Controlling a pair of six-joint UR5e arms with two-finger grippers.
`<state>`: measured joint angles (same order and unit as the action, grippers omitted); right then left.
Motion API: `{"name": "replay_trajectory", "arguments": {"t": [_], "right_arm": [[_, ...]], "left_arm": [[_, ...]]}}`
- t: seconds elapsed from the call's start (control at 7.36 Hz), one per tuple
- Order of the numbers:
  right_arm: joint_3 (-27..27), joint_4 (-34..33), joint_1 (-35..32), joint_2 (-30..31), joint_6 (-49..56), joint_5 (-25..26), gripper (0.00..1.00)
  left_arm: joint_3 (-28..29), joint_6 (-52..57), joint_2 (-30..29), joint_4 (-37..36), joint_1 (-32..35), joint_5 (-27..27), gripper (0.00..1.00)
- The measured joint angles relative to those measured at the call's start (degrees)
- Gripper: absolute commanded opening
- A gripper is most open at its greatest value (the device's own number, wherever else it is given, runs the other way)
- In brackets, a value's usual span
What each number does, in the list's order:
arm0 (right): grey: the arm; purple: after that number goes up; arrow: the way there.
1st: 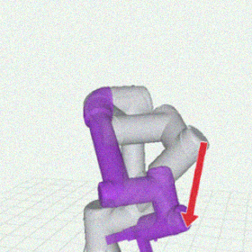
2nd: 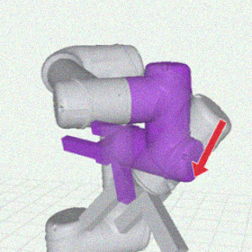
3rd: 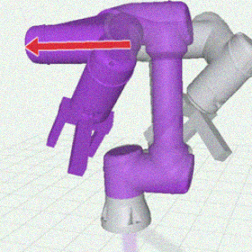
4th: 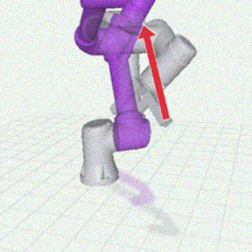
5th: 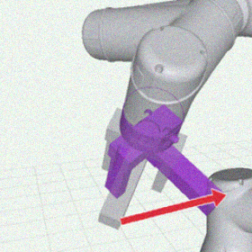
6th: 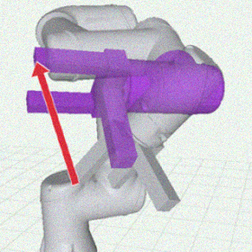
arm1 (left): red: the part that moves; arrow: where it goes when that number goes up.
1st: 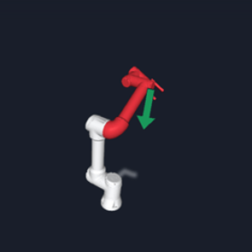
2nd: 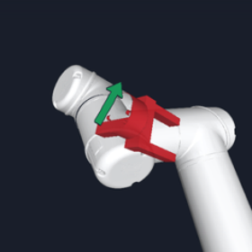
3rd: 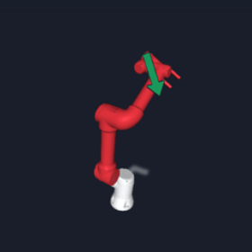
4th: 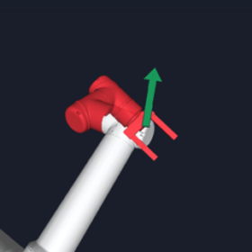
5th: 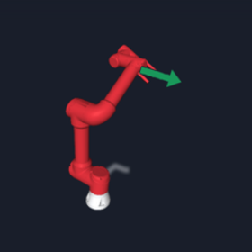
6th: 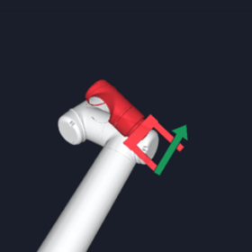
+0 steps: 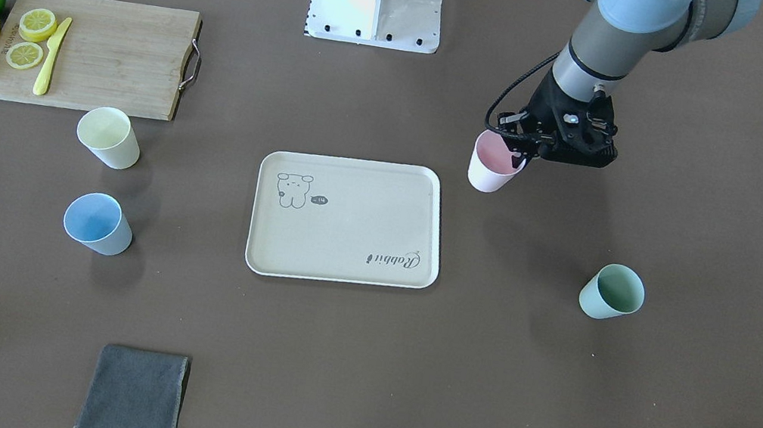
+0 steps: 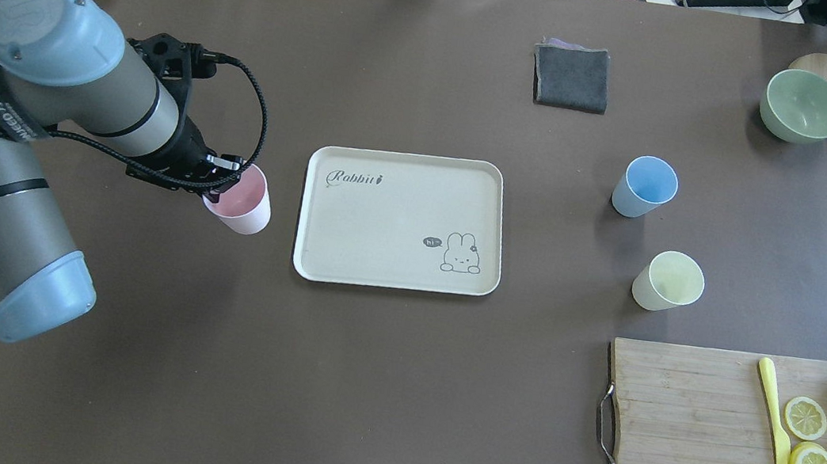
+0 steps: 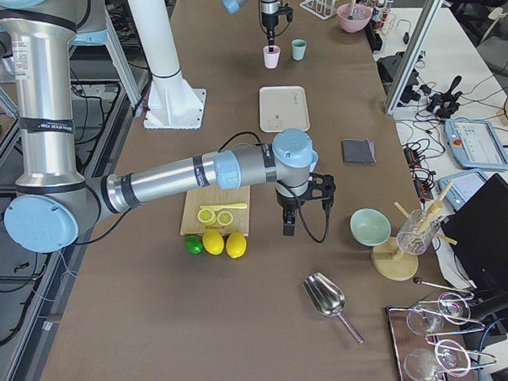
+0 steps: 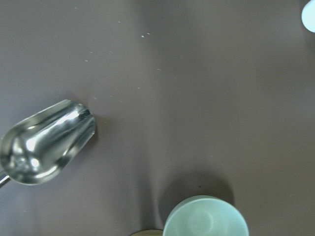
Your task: Place all cups on tray
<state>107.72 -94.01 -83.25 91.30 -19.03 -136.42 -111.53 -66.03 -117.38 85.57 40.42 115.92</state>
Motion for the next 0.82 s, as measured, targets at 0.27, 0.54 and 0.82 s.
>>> {"name": "replay_trajectory", "arguments": {"t": [0.27,0.54,0.82], "right_arm": [[1.3,5.5,8.3,-2.0,-10.3,1.4,1.00],[1.5,11.9,15.9,-3.5,-21.1,3.4,1.00],[1.5,13.8,20.0,-4.8,-25.6,4.3,1.00]], "left_arm": [[4.3,-2.7,-5.1,-0.4,-1.0,-1.3,0.00],[7.8,-5.2,-6.6,3.0,-3.2,-2.8,0.00],[10.5,-8.2,-7.1,7.3,-6.8,-5.4,0.00]]}}
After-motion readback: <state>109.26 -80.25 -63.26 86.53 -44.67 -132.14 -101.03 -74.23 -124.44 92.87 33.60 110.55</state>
